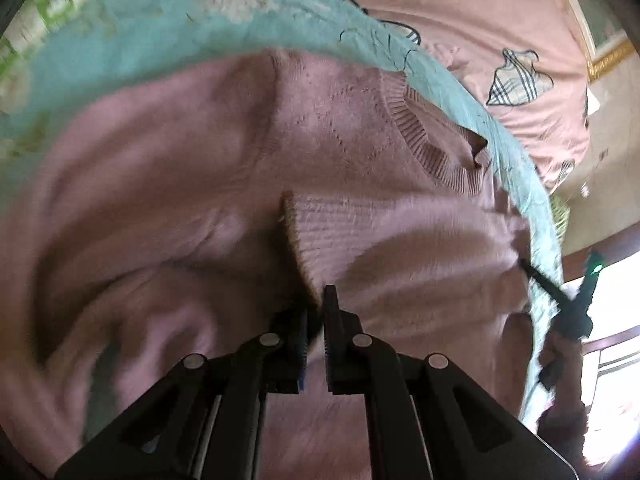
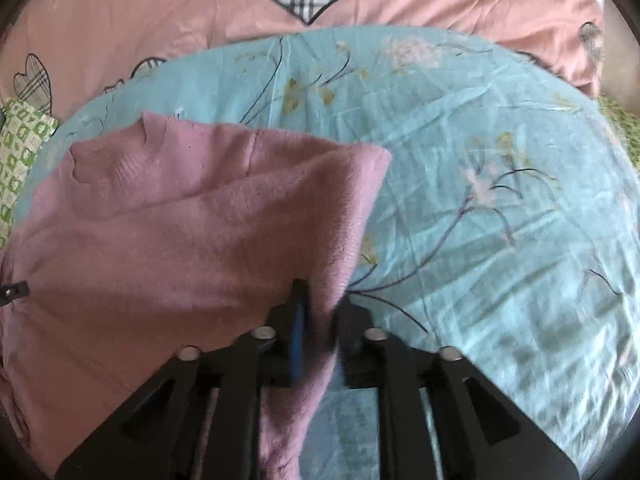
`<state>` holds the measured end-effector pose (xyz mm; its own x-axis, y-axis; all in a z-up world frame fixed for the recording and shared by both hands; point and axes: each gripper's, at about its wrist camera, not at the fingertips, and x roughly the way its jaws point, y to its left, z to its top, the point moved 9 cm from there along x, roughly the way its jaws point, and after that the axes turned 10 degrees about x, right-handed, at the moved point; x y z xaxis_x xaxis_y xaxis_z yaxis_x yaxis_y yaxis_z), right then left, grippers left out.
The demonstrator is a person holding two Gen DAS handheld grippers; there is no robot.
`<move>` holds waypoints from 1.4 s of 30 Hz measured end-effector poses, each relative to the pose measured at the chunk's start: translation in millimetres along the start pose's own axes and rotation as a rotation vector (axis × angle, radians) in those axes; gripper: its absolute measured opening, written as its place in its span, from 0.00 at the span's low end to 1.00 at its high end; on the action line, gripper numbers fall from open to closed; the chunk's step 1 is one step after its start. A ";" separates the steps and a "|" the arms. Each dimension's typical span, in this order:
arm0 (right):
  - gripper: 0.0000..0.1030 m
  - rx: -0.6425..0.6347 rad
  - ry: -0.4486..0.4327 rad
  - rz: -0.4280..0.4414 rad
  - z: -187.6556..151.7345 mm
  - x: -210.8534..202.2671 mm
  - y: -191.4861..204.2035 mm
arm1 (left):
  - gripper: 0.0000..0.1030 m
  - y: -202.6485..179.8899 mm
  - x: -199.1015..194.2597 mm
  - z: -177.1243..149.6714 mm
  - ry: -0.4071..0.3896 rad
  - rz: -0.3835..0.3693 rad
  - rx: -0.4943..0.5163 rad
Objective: Fold small clothes
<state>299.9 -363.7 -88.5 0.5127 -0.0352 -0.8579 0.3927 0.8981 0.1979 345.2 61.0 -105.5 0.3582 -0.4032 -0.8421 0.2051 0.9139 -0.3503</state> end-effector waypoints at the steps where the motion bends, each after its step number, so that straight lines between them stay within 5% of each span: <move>1: 0.41 0.001 -0.011 -0.009 -1.0 -5.9 -0.2 | 0.04 -1.7 -7.0 -2.2 -0.009 0.008 0.006; 6: 0.48 0.046 -0.087 0.156 -17.5 -61.3 20.8 | 0.12 -5.2 -63.8 -41.0 -0.085 0.007 -0.018; 14: 0.50 0.023 -0.014 0.421 -85.1 -101.1 90.9 | 0.25 9.8 -141.2 -129.8 -0.182 -0.028 -0.141; 19: 0.50 -0.026 0.024 0.461 -122.3 -109.9 120.2 | 0.47 29.8 -162.0 -176.8 -0.195 -0.024 -0.249; 26: 0.50 -0.044 0.062 0.475 -152.3 -117.0 134.1 | 0.56 56.5 -136.2 -188.5 -0.141 -0.056 -0.364; 28: 0.50 -0.048 0.077 0.482 -156.7 -116.6 136.8 | 0.49 64.1 -125.3 -184.7 -0.142 -0.042 -0.397; 30: 0.50 -0.052 0.086 0.472 -162.4 -113.1 136.5 | 0.11 68.0 -118.8 -180.6 -0.151 -0.001 -0.397; 35: 0.50 -0.043 0.100 0.464 -169.3 -105.2 130.1 | 0.05 38.9 -129.3 -154.7 -0.215 0.025 -0.306; 42: 0.50 0.018 0.062 0.468 -153.2 -106.1 109.2 | 0.04 -85.8 -153.2 -48.5 -0.358 -0.130 -0.050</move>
<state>171.4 -194.7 -48.6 0.5914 0.3981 -0.7013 0.1439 0.8036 0.5775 228.6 46.6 33.6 0.6291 -0.4991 -0.5959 0.2281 0.8514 -0.4723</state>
